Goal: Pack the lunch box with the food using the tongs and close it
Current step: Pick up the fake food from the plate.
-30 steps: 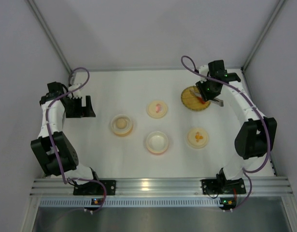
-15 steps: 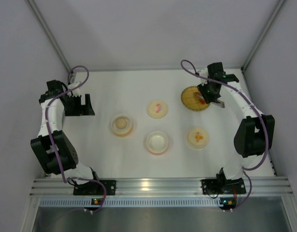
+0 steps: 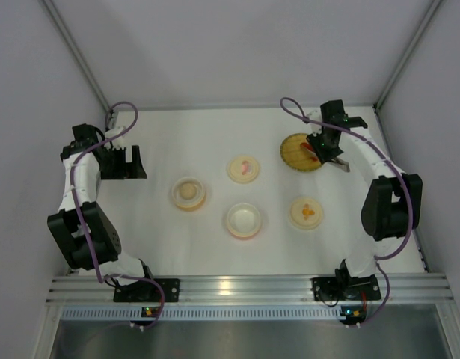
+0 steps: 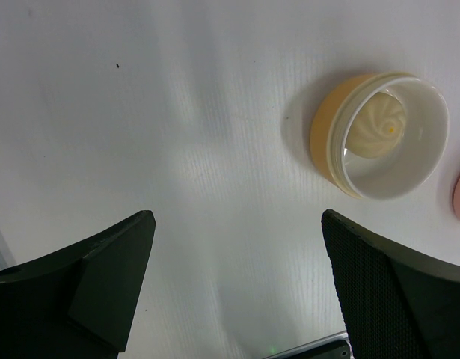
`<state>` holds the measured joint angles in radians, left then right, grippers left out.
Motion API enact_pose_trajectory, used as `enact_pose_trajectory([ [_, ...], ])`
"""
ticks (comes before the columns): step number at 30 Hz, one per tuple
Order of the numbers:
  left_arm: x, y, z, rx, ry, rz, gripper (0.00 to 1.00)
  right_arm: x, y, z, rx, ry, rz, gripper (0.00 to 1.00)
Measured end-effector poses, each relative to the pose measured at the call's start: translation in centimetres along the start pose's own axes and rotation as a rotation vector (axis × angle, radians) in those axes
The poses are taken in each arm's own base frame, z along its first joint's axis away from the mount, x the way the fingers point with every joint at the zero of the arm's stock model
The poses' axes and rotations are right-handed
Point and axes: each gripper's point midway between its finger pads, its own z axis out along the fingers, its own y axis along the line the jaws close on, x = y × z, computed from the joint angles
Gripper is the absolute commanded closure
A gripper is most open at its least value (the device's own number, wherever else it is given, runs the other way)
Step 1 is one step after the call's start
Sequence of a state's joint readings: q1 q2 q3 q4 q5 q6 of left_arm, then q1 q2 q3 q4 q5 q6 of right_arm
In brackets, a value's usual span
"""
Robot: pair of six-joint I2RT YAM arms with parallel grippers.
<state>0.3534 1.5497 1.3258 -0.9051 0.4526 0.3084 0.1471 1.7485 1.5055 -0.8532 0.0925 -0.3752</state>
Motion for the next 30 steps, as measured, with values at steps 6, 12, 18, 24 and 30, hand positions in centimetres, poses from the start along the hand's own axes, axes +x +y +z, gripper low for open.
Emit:
enact_pose_trajectory([
  [6,0.1,0.1,0.3,0.003,0.009,-0.005,0.02,0.5,-0.1,0.3,0.009,0.020,-0.005,0.59],
  [12,0.2,0.1,0.4,0.003,0.013,-0.007,0.02,0.8,-0.1,0.9,0.012,0.038,-0.012,0.59],
  [18,0.2,0.1,0.4,0.003,0.013,-0.007,0.02,1.0,-0.2,1.3,0.016,0.053,-0.020,0.59],
  [24,0.2,0.1,0.4,0.003,0.013,-0.007,0.02,1.1,-0.3,1.6,0.023,0.058,-0.030,0.58],
  [30,0.2,0.1,0.4,0.004,0.013,-0.007,0.02,1.1,-0.4,2.0,0.019,0.070,-0.051,0.57],
])
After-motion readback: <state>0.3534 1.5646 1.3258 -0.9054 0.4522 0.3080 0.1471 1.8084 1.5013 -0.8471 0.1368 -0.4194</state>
